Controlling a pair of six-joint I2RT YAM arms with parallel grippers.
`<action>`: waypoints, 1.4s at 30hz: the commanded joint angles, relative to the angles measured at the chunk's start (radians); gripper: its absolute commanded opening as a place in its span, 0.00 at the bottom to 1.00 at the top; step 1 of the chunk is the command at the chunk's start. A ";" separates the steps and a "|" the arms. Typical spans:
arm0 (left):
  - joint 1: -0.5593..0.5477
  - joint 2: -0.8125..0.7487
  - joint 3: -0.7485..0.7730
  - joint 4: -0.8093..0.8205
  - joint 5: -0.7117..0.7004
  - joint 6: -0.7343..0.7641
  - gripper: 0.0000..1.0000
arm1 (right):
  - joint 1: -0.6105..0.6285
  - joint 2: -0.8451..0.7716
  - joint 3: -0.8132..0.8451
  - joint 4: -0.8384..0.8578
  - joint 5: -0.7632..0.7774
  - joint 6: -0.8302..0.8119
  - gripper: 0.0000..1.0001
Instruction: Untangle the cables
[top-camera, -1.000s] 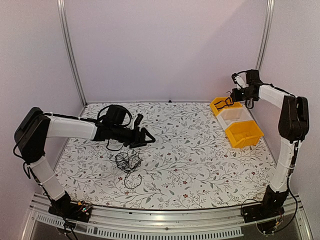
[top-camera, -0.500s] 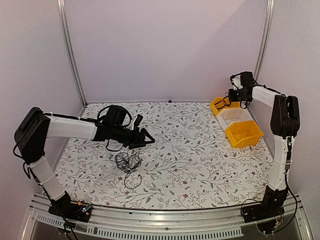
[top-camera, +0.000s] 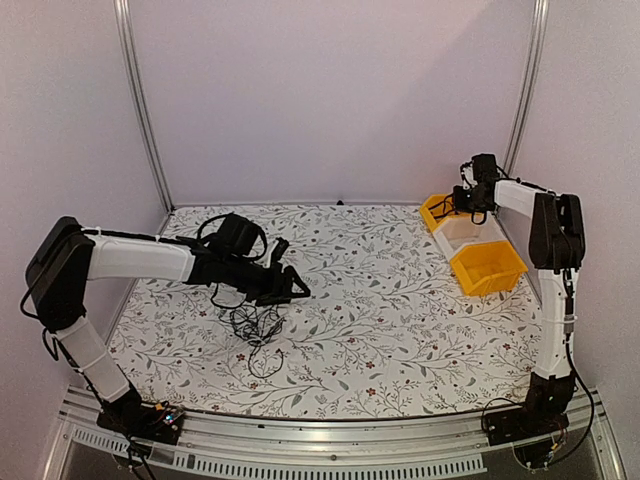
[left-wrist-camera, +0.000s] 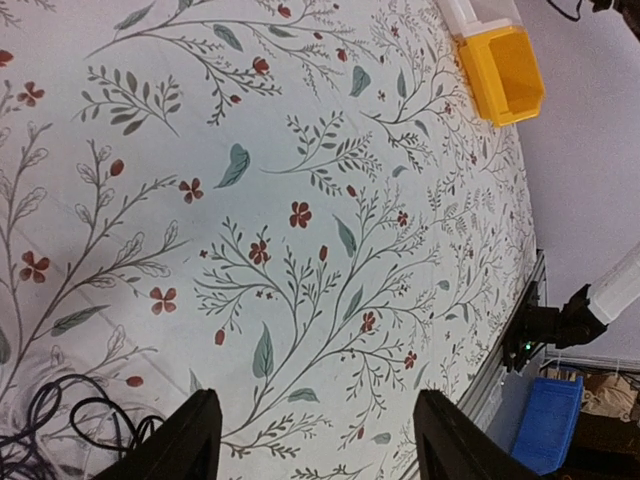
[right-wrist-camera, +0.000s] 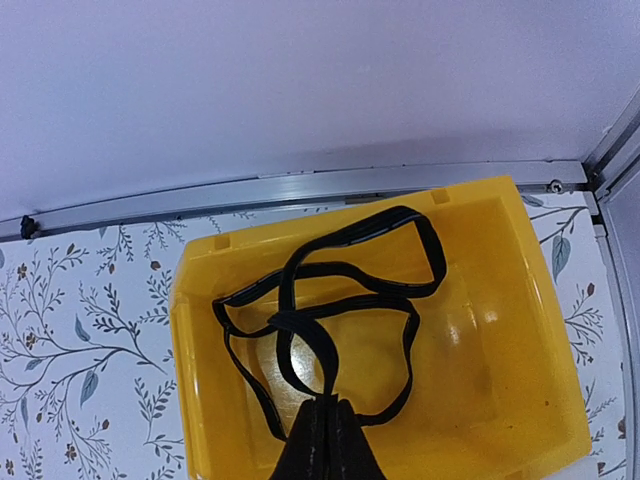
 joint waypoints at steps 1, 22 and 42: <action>-0.034 -0.026 0.047 -0.067 -0.035 0.009 0.69 | 0.006 0.044 0.026 0.004 0.052 0.051 0.02; 0.132 -0.115 0.204 -0.087 -0.215 0.224 0.69 | 0.013 -0.336 -0.195 0.009 -0.030 -0.126 0.71; 0.101 -0.157 0.398 -0.188 -0.788 0.451 1.00 | 0.040 -0.793 -0.579 -0.086 -0.463 -0.325 0.99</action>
